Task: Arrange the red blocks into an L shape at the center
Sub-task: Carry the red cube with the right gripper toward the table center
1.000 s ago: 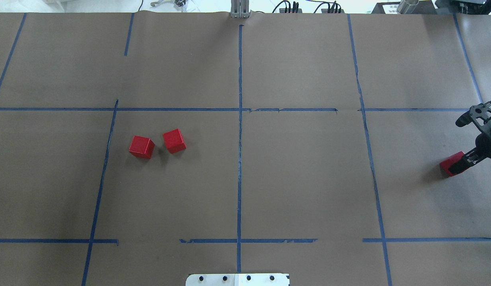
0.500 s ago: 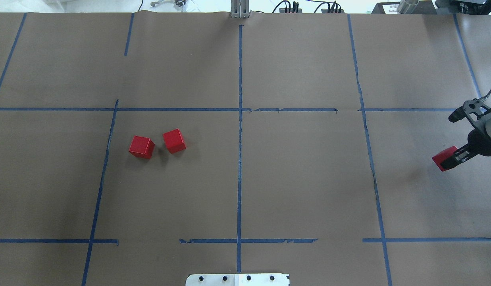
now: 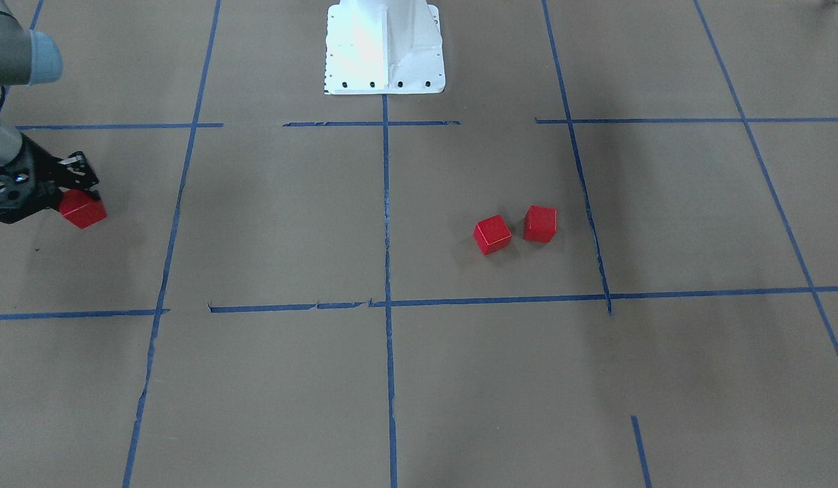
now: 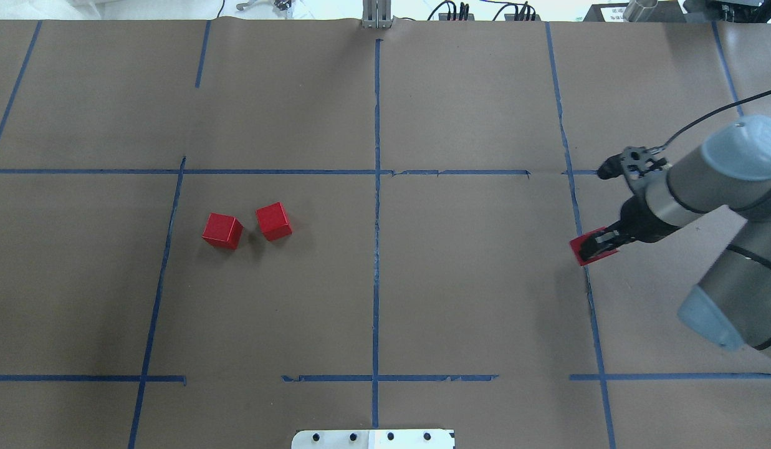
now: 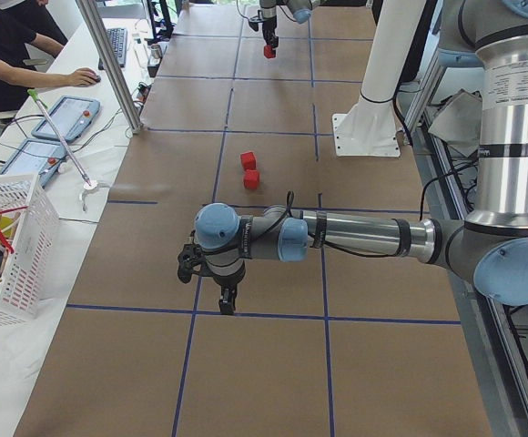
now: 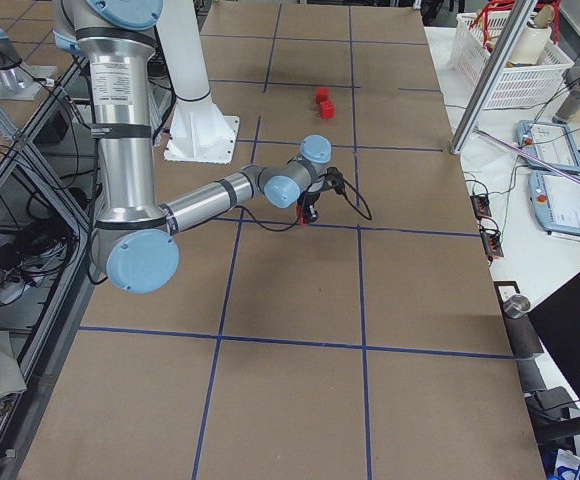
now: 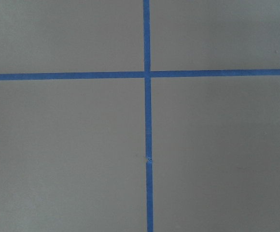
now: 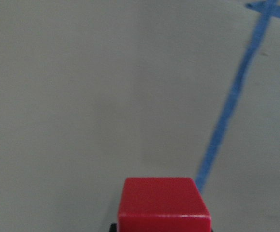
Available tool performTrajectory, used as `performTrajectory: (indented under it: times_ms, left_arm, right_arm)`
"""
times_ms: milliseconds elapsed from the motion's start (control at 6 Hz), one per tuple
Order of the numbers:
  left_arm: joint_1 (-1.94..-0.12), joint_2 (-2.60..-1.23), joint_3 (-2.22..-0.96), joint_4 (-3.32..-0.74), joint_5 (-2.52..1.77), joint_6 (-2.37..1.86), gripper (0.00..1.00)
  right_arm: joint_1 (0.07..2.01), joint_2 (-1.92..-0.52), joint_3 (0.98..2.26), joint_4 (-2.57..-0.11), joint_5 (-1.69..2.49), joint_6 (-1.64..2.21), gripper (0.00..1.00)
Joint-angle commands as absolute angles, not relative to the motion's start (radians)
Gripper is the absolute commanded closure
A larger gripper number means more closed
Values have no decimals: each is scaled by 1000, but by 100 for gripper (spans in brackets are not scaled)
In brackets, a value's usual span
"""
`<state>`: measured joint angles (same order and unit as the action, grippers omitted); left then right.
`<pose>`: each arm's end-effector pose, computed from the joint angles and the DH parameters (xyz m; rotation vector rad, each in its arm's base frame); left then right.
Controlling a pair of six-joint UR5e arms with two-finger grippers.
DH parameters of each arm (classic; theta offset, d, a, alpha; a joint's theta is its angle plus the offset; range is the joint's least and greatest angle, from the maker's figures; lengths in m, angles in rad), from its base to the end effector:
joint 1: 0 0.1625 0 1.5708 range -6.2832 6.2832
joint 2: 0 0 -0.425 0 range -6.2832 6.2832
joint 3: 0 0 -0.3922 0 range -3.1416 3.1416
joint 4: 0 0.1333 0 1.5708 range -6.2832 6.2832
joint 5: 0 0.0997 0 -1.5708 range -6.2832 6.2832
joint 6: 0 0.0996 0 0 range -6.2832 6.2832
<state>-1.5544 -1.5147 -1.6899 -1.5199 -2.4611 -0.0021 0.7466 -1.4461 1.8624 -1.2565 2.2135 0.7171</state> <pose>-0.0482 -0.4689 0.6236 0.0031 0.8904 0.0187 -0.3457 -0.4201 0.4185 0.0785 -0.9335 -0.3338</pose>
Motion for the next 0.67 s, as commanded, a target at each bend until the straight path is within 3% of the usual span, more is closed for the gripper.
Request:
performTrajectory:
  times_ms: [0, 500]
  left_arm:
    - [-1554, -1517, -1695, -1523, -2477, -3, 0]
    - [-1539, -1517, -1700, -1586, -2477, -6, 0]
  right_arm:
    - [584, -1234, 1867, -1309, 2142, 1057, 100]
    - [402, -943, 1765, -1485, 1907, 1280, 100]
